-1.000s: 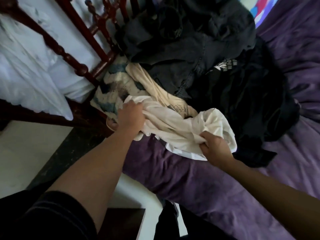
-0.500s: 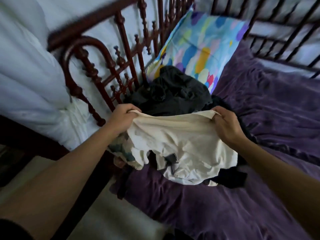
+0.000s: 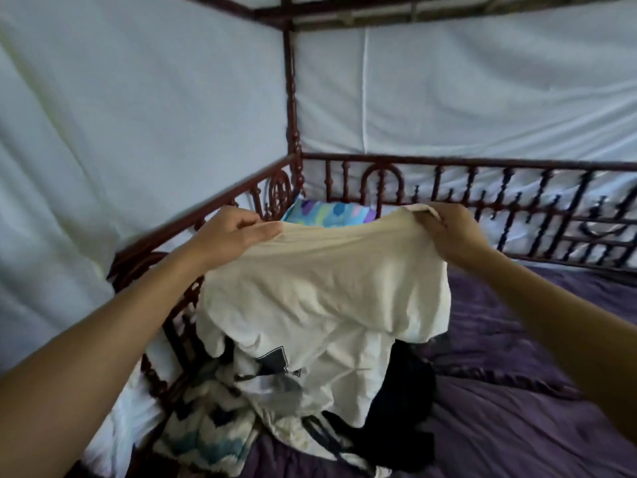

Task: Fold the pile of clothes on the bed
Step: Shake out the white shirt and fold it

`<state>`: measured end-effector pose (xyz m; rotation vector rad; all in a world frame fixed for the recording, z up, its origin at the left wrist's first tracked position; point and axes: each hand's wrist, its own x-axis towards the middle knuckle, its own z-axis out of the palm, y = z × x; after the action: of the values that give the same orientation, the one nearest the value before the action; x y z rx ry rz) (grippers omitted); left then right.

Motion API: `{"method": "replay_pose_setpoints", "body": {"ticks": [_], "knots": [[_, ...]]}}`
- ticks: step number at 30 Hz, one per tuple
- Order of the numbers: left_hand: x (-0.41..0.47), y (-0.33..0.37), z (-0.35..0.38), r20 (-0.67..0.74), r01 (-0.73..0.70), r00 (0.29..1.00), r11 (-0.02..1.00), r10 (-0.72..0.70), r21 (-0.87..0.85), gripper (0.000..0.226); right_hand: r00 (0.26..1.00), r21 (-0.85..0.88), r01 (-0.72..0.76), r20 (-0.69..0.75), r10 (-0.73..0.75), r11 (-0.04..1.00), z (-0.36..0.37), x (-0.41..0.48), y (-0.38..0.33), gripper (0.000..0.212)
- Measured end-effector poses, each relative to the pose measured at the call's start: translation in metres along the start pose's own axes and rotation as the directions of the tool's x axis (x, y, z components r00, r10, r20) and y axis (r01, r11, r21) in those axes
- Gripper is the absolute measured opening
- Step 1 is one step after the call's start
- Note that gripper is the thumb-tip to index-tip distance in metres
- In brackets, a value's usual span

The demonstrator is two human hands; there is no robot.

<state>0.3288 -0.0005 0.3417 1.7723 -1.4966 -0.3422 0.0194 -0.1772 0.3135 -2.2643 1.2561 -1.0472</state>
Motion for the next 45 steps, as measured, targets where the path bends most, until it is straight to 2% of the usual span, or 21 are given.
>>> {"method": "replay_pose_setpoints", "body": {"ticks": [3,5,6,7,8,10,12,13,14,15,16,18,21,23,25,27,30,34,37,40,45], "knots": [[0.010,0.042,-0.012,0.075,-0.087,0.994,0.996,0.085,0.020,0.050,0.987,0.252,-0.082,-0.116,0.114,0.964,-0.036,0.006,-0.006,0.030],[0.018,0.064,-0.013,0.067,-0.121,0.991,0.989,0.116,0.082,0.022,0.974,0.413,-0.072,-0.166,0.152,0.908,-0.062,0.006,-0.010,0.024],[0.021,0.075,-0.012,0.046,-0.128,0.991,0.985,0.124,0.113,0.018,0.974,0.439,-0.037,-0.184,0.130,0.898,-0.076,0.004,-0.010,0.025],[0.025,0.083,-0.012,0.014,-0.119,0.993,0.983,0.118,0.141,0.023,0.977,0.405,0.007,-0.196,0.079,0.914,-0.092,0.000,-0.010,0.028],[0.029,0.089,-0.011,-0.028,-0.098,0.994,0.983,0.104,0.156,0.027,0.980,0.312,0.067,-0.200,-0.004,0.948,-0.108,-0.006,-0.008,0.034],[0.036,0.099,-0.009,-0.106,-0.050,0.992,0.990,0.065,0.135,0.033,0.963,-0.080,0.207,-0.159,-0.218,0.975,-0.139,-0.023,0.001,0.059],[0.043,0.112,0.002,-0.153,-0.042,0.987,0.996,0.054,0.082,0.030,0.906,-0.493,0.321,-0.088,-0.413,0.808,-0.163,-0.041,0.015,0.077],[0.047,0.119,0.012,-0.176,-0.055,0.982,0.996,0.066,0.063,0.023,0.875,-0.585,0.362,-0.056,-0.481,0.726,-0.171,-0.047,0.023,0.073],[0.050,0.127,0.024,-0.201,-0.079,0.976,0.996,0.087,0.050,0.014,0.851,-0.606,0.393,-0.044,-0.523,0.692,-0.178,-0.052,0.034,0.061],[0.053,0.135,0.038,-0.225,-0.101,0.968,0.994,0.110,0.053,0.009,0.845,-0.569,0.400,-0.074,-0.530,0.718,-0.185,-0.057,0.046,0.045],[0.056,0.142,0.053,-0.243,-0.123,0.960,0.989,0.139,0.083,0.007,0.870,-0.489,0.365,-0.125,-0.478,0.792,-0.193,-0.060,0.060,0.032],[0.063,0.150,0.085,-0.254,-0.154,0.944,0.962,0.211,0.226,0.003,0.928,-0.312,0.246,-0.197,-0.316,0.918,-0.210,-0.067,0.087,0.035],[0.076,0.158,0.134,-0.246,-0.150,0.932,0.899,0.267,0.411,0.008,0.966,-0.139,0.155,-0.185,-0.179,0.978,-0.224,-0.088,0.120,0.042],[0.089,0.162,0.165,-0.249,-0.164,0.921,0.880,0.298,0.445,0.012,0.980,-0.039,0.130,-0.148,-0.134,0.991,-0.226,-0.109,0.138,0.038],[0.107,0.168,0.197,-0.247,-0.174,0.926,0.905,0.285,0.389,0.014,0.988,0.045,0.078,-0.141,-0.071,0.996,-0.230,-0.130,0.156,0.039],[0.122,0.179,0.234,-0.213,-0.213,0.939,0.943,0.270,0.256,0.019,0.991,0.097,0.003,-0.132,0.010,0.995,-0.236,-0.150,0.174,0.040],[0.137,0.200,0.297,-0.119,-0.369,0.916,0.921,0.383,0.123,0.029,0.978,0.123,-0.125,-0.149,0.143,0.985,-0.248,-0.183,0.202,0.032],[0.150,0.237,0.386,0.056,-0.573,0.817,0.797,0.574,0.190,0.036,0.902,0.081,-0.323,-0.275,0.333,0.943,-0.276,-0.237,0.249,0.031],[0.150,0.266,0.455,0.176,-0.695,0.714,0.658,0.678,0.289,0.029,0.823,0.039,-0.487,-0.313,0.474,0.872,-0.295,-0.287,0.292,0.041],[0.139,0.302,0.530,0.326,-0.775,0.629,0.539,0.705,0.331,0.014,0.740,0.031,-0.606,-0.344,0.578,0.795,-0.306,-0.336,0.328,0.052],[0.109,0.364,0.654,0.482,-0.811,0.577,0.534,0.659,0.241,0.022,0.604,0.082,-0.727,-0.398,0.691,0.682,-0.322,-0.405,0.398,0.054]]}}
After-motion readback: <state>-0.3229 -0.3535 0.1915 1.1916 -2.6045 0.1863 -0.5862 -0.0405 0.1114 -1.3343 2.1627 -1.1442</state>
